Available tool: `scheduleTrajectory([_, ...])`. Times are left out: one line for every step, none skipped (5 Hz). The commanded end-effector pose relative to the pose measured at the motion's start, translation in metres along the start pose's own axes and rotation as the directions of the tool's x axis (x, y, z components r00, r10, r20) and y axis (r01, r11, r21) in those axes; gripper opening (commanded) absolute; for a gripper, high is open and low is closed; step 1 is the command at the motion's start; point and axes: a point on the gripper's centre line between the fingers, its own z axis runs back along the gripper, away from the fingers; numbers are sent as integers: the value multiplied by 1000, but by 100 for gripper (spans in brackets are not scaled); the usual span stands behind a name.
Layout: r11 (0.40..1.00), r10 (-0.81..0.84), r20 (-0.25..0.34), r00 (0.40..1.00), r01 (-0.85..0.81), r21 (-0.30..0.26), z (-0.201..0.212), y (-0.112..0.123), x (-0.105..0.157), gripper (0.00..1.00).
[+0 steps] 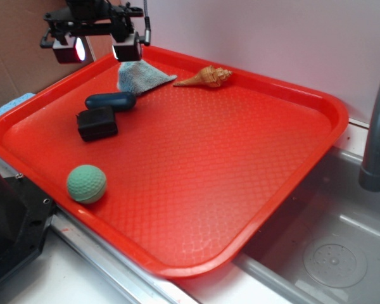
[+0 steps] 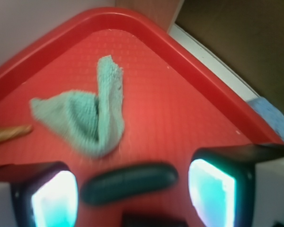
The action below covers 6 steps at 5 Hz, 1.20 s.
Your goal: Grab the blue cloth.
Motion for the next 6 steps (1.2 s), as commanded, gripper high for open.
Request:
scheduleTrajectory([998, 57, 46, 997, -58, 20, -28, -2, 32, 100])
scheduleTrajectory([1000, 6, 44, 999, -7, 1, -38, -10, 33, 100])
scheduleTrajectory([999, -21, 40, 999, 22, -25, -44, -10, 34, 100])
scheduleTrajectory([997, -23, 29, 999, 25, -74, -49, -8, 35, 0])
scheduleTrajectory([997, -28, 30, 999, 30, -74, -50, -8, 36, 0])
scheduleTrajectory([997, -37, 25, 999, 39, -66, -52, -8, 36, 0])
